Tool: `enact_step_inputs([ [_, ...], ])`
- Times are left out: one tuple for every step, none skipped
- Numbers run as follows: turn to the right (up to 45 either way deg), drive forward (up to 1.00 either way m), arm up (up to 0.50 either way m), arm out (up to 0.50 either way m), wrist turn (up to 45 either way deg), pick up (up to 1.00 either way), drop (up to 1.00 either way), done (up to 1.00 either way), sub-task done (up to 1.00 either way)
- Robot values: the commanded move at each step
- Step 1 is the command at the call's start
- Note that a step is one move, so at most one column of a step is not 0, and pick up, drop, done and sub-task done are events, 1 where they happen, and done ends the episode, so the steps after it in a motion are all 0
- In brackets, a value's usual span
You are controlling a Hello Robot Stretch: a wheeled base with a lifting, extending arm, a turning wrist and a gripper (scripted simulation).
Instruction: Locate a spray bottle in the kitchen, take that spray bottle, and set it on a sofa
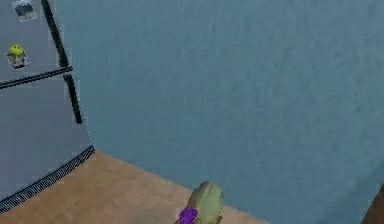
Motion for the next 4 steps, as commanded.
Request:
enact_step_inputs([
  [0.0, 0.40, 0.00, 0.00, 0.0, 0.00, 0.00, 0.00, 0.00],
  [-45.0, 0.00, 0.00, 0.00, 0.0, 0.00, 0.00, 0.00, 0.00],
  [-39.0, 0.00, 0.00, 0.00, 0.0, 0.00, 0.00, 0.00, 0.00],
  [-3.0, 0.00, 0.00, 0.00, 0.0, 0.00, 0.00, 0.00, 0.00],
])
